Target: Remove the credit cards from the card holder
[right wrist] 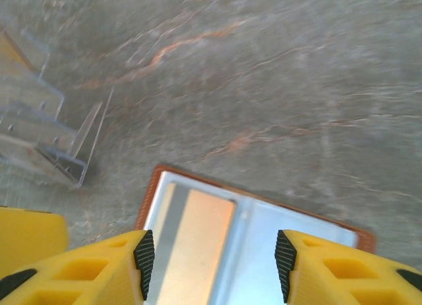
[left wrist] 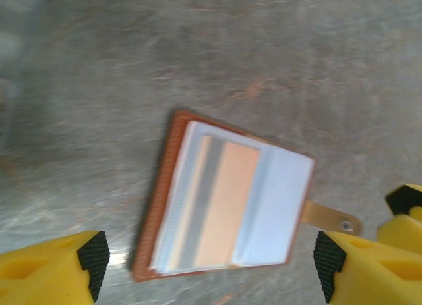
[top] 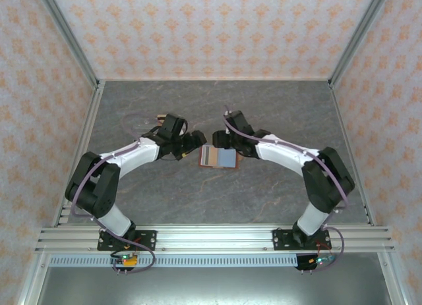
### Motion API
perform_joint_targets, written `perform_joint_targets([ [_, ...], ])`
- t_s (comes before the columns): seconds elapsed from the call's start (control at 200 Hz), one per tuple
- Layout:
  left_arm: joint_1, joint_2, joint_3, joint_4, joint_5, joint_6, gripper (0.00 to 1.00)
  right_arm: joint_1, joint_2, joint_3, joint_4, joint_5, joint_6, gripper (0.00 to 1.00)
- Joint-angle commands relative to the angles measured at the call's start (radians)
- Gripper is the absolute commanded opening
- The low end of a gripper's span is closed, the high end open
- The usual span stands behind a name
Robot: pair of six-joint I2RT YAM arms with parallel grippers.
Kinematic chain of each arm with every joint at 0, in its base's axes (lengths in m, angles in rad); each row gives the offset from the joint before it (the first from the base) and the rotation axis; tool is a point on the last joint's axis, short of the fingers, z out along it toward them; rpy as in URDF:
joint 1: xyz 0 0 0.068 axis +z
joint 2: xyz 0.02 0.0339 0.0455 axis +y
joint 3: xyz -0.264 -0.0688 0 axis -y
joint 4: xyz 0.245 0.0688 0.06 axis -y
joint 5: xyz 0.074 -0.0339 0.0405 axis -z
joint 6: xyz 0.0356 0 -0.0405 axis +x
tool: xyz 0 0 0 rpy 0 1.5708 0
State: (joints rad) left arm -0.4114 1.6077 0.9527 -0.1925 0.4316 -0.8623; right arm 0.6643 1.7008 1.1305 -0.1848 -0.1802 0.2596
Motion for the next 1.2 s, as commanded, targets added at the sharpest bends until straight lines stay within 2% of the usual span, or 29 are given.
perform_joint_targets([
  [0.0, 0.009, -0.04, -0.015, -0.071, -0.069, 0.014, 0.85, 0.025, 0.074, 0.084, -0.136, 0.055, -0.042, 0.53],
  [0.23, 0.015, -0.022, -0.017, -0.08, -0.071, 0.016, 0.87, 0.04, 0.217, 0.212, -0.295, 0.071, -0.072, 0.49],
  [0.52, 0.014, 0.013, -0.002, -0.078, -0.046, 0.017, 0.87, 0.047, 0.314, 0.287, -0.385, 0.091, -0.093, 0.47],
  [0.741, 0.014, 0.023, 0.005, -0.07, -0.025, 0.019, 0.76, 0.061, 0.356, 0.314, -0.445, 0.119, -0.172, 0.45],
  [1.016, 0.004, 0.039, 0.016, -0.047, 0.023, 0.014, 0.54, 0.054, 0.367, 0.3, -0.44, 0.087, -0.189, 0.33],
  [1.196, -0.03, 0.084, 0.041, -0.005, 0.065, 0.012, 0.45, 0.036, 0.352, 0.286, -0.426, 0.053, -0.175, 0.28],
])
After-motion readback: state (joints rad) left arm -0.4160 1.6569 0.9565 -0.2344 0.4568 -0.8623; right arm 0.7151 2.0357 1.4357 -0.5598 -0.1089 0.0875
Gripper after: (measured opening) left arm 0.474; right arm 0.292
